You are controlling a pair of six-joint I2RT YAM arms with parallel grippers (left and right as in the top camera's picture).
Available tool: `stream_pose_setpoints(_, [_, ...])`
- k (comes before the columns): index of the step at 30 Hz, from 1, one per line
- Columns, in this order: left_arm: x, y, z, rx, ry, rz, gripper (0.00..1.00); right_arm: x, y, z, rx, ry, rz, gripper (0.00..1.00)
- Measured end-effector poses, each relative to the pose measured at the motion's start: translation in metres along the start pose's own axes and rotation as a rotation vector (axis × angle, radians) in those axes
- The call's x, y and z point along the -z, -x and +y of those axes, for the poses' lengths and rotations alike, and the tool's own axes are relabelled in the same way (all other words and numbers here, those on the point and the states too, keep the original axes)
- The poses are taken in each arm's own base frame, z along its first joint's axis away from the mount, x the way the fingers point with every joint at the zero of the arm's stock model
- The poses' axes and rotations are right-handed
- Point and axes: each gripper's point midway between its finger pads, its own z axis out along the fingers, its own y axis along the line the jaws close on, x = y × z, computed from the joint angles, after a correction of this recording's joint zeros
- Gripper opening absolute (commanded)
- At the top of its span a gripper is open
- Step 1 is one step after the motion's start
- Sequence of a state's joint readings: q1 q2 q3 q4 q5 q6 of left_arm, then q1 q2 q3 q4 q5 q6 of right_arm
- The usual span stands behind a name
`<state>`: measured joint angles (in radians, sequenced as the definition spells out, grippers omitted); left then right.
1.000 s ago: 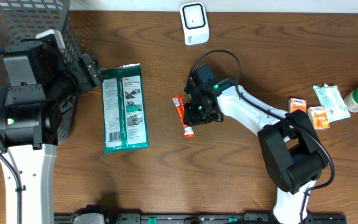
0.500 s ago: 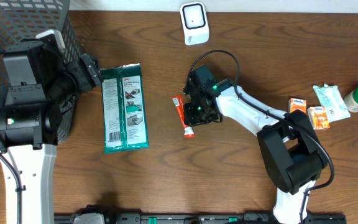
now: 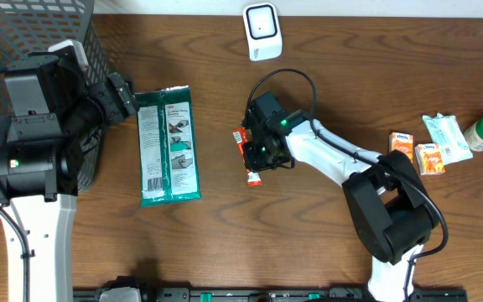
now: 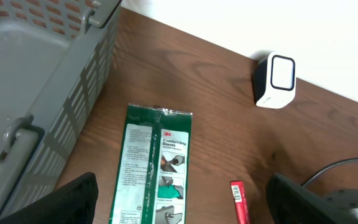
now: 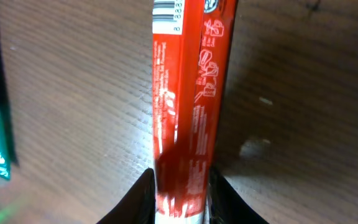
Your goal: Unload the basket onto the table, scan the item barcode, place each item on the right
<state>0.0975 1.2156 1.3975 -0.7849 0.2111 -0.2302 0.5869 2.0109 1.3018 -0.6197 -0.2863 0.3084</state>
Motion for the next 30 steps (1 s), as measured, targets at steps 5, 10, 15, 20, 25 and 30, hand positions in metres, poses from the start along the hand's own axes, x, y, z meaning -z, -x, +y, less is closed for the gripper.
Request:
stream_pose_setpoints(5, [0.000, 0.000, 0.000, 0.000, 0.000, 0.000, 0.87, -0.004, 0.000, -0.003, -0.017, 0.006, -0.054, 0.18])
stream_pose_setpoints(10, [0.000, 0.000, 0.000, 0.000, 0.000, 0.001, 0.87, -0.006, -0.003, -0.004, -0.053, 0.023, -0.089, 0.01])
stream_pose_setpoints(15, [0.000, 0.000, 0.000, 0.000, 0.000, 0.001, 0.87, -0.004, -0.003, -0.006, -0.069, 0.025, -0.091, 0.01])
stream_pose_setpoints(20, [0.000, 0.000, 0.000, 0.000, 0.000, 0.000, 0.87, 0.014, -0.005, -0.015, -0.028, -0.029, -0.109, 0.01])
stream_pose_setpoints(25, [0.000, 0.000, 0.000, 0.000, 0.000, 0.000, 0.87, 0.080, 0.018, -0.010, 0.126, -0.129, -0.296, 0.01])
stream_pose_setpoints(30, [0.000, 0.000, 0.000, 0.000, 0.000, 0.000, 0.87, 0.125, 0.022, -0.003, 0.301, -0.315, -0.412, 0.01])
